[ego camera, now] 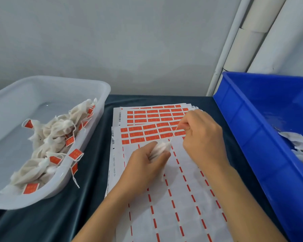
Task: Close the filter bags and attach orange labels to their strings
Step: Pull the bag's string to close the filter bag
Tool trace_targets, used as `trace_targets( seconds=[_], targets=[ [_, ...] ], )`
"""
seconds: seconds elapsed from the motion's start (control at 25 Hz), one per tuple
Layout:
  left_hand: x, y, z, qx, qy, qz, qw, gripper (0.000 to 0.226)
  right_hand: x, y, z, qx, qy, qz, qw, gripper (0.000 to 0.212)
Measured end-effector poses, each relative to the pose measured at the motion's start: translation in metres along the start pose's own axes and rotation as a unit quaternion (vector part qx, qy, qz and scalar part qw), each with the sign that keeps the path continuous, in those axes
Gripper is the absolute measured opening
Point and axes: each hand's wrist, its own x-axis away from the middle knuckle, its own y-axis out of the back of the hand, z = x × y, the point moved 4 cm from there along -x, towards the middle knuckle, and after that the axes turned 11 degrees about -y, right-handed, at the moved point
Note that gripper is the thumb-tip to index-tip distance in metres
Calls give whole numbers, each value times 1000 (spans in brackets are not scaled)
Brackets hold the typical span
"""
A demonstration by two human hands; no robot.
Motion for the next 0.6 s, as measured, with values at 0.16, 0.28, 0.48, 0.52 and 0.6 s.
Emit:
trace_targets(
  seconds=[0.16,0.28,0.48,0.52,0.6],
  targets=[
    [2,-5,-4,-27,-4,40,999,18,-1,2,-10,-7,-29,-41,999,26],
    [1,-5,-6,-31,-6,52,998,15,16,-12,-23,-54,-107,-61,991,17],
    [0,4,-4,51,-6,54,997,7,45,-35,-40,-129,-176,3,976,11],
    [0,6,-5,78,-3,55,995,13,46,-33,-42,-143,-184,7,972,10],
    [2,10,-5,116,17,57,991,32,46,-29,-44,-169,-193,-2,966,10]
  ],
)
